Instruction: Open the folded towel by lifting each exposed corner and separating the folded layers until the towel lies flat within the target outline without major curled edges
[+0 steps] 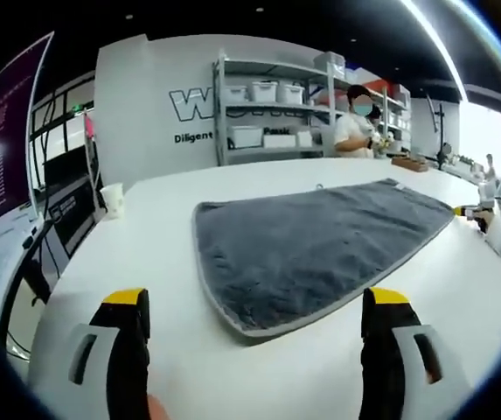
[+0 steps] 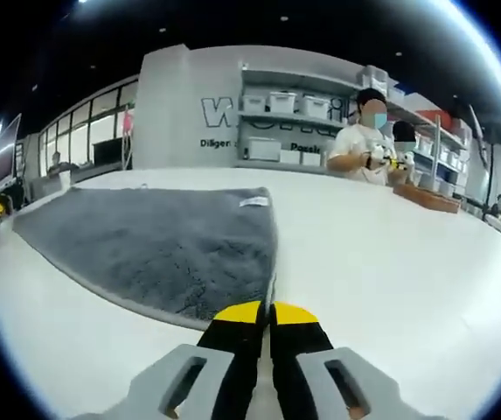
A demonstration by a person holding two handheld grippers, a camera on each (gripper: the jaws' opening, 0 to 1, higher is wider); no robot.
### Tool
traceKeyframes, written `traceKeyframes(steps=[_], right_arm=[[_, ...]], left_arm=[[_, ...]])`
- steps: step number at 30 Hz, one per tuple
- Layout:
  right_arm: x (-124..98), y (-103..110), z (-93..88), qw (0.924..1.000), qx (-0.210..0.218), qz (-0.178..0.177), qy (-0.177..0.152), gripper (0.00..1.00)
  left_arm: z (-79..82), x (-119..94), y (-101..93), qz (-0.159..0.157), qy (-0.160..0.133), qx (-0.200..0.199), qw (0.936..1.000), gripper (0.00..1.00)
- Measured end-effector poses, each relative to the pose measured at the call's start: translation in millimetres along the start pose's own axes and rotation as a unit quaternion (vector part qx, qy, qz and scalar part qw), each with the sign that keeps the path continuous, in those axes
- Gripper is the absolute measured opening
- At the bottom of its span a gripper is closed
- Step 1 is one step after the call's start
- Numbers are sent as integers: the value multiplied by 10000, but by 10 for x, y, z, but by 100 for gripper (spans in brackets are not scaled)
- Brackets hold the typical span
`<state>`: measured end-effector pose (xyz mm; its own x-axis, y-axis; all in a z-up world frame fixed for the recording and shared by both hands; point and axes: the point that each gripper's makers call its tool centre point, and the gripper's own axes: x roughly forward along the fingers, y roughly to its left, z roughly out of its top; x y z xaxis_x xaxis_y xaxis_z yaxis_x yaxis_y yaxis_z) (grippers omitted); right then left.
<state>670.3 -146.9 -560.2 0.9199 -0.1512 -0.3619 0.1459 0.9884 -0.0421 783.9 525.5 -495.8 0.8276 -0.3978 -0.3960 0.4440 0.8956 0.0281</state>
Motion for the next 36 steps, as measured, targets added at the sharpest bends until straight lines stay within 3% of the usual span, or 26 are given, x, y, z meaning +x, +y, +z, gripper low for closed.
traceKeyframes(steps=[5, 8, 15, 20, 24, 31, 36], right_arm=[[-13, 11, 3, 10000, -14, 50, -28, 1], [-47, -10, -1, 9999, -104, 46, -24, 7], [-182, -41, 49, 9997, -123, 70, -193, 31], [-269, 110, 199, 9973, -211, 380, -585, 48], [-307, 265, 263, 9951, -409, 569, -701, 60], [-313, 529, 239, 9925, -637, 859, -585, 84], [-308, 577, 180, 9920, -725, 939, -435, 96]], left_arm=[[1, -8, 9, -13, -17, -31, 10000, 100], [3, -7, 7, -52, -32, -61, 10000, 100], [8, -9, 12, -85, -57, -77, 9999, 100], [4, -16, 0, -133, -59, -84, 9999, 100], [5, -20, 5, -180, -54, -68, 9998, 100], [5, -23, 7, -203, -67, -42, 9998, 100], [-12, -5, -3, -259, -42, -75, 9996, 100]])
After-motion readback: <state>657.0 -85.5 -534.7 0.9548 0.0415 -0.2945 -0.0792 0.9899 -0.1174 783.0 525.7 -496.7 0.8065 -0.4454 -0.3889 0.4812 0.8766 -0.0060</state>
